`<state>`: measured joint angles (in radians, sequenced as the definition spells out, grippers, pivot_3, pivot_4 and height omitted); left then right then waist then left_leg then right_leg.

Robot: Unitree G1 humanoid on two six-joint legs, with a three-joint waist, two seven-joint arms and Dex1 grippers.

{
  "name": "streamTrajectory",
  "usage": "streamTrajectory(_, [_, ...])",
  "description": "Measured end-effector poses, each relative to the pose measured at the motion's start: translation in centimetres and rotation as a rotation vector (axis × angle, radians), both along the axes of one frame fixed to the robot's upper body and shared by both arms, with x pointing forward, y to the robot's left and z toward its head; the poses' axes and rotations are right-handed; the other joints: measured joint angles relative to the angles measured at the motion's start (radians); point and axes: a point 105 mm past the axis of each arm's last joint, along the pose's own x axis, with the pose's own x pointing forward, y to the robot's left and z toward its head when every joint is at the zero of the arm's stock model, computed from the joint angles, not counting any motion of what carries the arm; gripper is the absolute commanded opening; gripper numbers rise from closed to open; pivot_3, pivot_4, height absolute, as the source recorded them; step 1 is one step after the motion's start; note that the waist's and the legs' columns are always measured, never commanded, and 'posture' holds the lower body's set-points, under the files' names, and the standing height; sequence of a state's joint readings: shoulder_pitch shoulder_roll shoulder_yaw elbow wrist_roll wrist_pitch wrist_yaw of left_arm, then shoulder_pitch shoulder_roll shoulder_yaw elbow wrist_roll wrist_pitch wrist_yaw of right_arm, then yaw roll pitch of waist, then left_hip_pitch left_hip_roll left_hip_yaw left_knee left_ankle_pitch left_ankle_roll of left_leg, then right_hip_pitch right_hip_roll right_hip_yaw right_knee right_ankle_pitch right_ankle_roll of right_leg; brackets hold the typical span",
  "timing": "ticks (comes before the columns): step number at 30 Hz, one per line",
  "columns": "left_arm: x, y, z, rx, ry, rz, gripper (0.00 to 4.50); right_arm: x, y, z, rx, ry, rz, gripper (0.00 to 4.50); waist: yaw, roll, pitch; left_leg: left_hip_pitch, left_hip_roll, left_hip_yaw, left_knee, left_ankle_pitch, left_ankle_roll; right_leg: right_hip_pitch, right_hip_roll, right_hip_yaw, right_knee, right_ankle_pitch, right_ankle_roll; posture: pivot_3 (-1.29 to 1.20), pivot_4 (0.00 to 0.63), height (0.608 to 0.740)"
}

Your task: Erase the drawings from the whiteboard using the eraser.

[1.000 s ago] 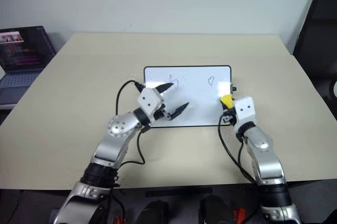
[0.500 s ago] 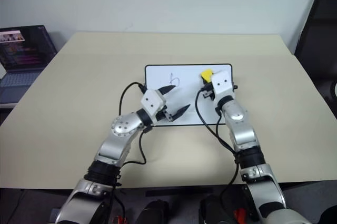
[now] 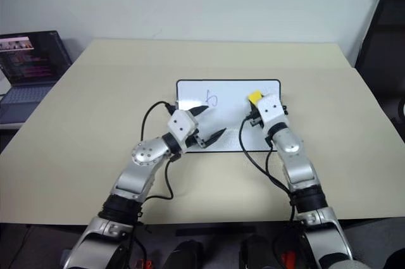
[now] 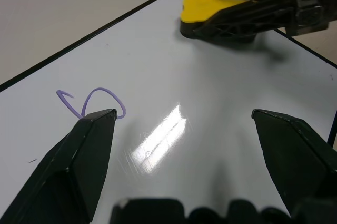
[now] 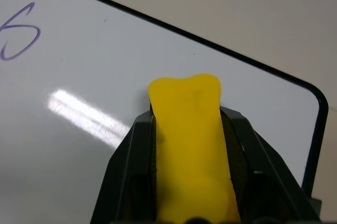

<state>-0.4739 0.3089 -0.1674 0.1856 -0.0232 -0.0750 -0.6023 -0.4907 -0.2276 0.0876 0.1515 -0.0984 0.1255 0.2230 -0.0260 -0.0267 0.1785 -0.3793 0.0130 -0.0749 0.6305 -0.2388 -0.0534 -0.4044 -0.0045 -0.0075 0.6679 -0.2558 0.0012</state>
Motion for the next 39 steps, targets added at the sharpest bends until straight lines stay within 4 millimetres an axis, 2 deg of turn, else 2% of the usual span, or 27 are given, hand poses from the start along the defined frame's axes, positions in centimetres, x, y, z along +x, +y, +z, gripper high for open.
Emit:
streamTrajectory(4, [0.0,0.0,0.1,-0.001,-0.002,0.0,4.5,-1.3,-0.3,-1.3,-0.006,0.044,0.0,1.26,-0.001,0.0,0.0,0.001,0.0,0.001,0.0,0.0,0.0,0.0,0.0,0.0,0.002,0.0,0.0,0.0,0.15,0.74])
streamTrajectory(9, [0.0,-0.2,0.2,-0.002,-0.003,-0.006,4.5,-1.4,-0.2,-1.5,-0.005,0.07,-0.002,1.26,-0.003,0.0,0.0,0.004,0.0,0.002,0.001,0.0,0.001,0.0,0.0,0.0,0.006,0.0,0.0,0.0,0.15,0.74])
streamTrajectory(22, [-0.1,-0.8,0.4,-0.005,-0.004,-0.036,4.5,1.9,0.5,2.3,0.044,-0.024,-0.007,1.26,-0.004,0.0,0.0,0.002,0.0,0.003,0.0,0.001,0.001,-0.002,0.001,0.001,0.005,0.0,0.0,0.0,0.15,0.74])
streamTrajectory(32, [-0.2,-0.7,0.3,-0.001,-0.006,-0.031,4.5,2.1,1.1,2.0,0.076,0.005,-0.015,1.26,-0.006,0.0,0.0,0.003,0.001,0.003,0.0,0.001,0.001,-0.002,0.001,0.001,0.007,0.0,0.0,0.0,0.15,0.74])
streamTrajectory(39, [-0.2,-0.3,0.3,0.01,-0.008,-0.023,4.5,0.7,0.9,0.9,0.08,0.071,-0.018,1.26,-0.005,0.0,0.0,0.003,0.0,0.003,0.0,0.001,0.001,-0.001,0.001,0.001,0.006,0.0,0.0,0.0,0.15,0.74])
